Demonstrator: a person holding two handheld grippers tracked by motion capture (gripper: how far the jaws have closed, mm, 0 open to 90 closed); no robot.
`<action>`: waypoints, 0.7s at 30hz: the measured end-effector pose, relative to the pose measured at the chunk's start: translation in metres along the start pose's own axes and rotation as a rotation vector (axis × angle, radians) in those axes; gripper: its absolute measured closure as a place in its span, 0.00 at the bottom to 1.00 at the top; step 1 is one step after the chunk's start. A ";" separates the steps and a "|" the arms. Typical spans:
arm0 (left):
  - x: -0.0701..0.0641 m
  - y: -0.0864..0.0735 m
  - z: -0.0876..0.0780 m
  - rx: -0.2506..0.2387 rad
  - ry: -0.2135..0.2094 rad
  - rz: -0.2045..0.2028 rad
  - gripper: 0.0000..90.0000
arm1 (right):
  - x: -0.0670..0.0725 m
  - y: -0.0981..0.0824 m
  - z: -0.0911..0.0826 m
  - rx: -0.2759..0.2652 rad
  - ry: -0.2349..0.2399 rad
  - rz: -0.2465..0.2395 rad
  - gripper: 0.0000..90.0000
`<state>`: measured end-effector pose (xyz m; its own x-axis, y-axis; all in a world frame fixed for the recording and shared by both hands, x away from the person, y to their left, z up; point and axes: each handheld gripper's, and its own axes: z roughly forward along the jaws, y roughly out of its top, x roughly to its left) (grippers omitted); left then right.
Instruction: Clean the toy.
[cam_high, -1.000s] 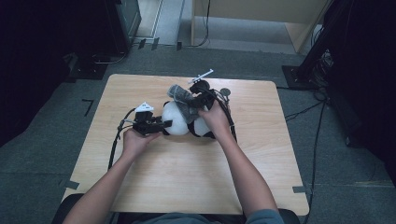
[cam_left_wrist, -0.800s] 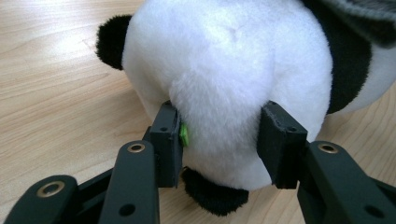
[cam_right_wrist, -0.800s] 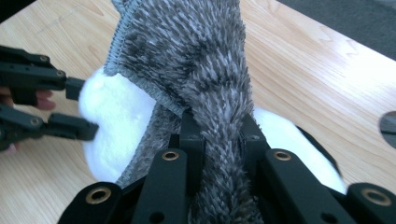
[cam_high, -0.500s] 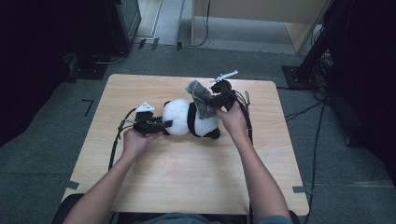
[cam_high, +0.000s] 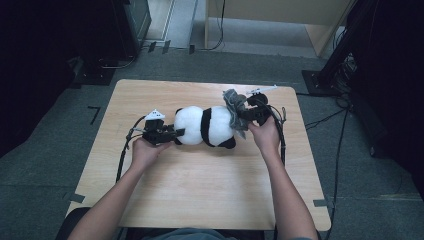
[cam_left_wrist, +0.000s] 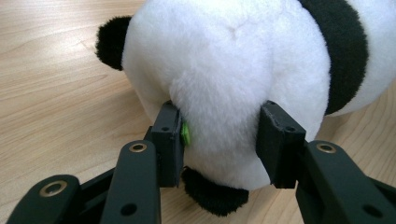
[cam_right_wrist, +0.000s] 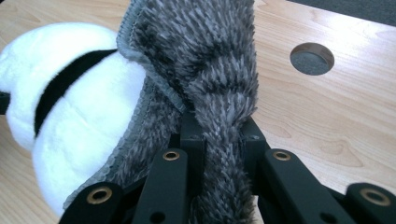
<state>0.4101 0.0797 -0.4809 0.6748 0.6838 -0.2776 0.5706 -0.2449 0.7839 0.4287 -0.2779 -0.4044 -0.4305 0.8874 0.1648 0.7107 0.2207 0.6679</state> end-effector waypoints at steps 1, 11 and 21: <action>0.000 0.000 0.000 -0.001 0.001 0.001 0.62 | -0.002 -0.004 0.001 -0.008 0.003 0.008 0.87; 0.001 -0.001 0.000 -0.002 -0.004 -0.005 0.62 | -0.015 -0.030 0.021 0.067 0.014 0.113 0.87; 0.001 -0.001 0.000 -0.006 -0.004 -0.010 0.62 | -0.016 -0.048 0.047 0.101 0.033 0.159 0.87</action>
<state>0.4102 0.0804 -0.4817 0.6711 0.6835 -0.2873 0.5743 -0.2343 0.7844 0.4274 -0.2834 -0.4731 -0.3253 0.9009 0.2874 0.8228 0.1198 0.5556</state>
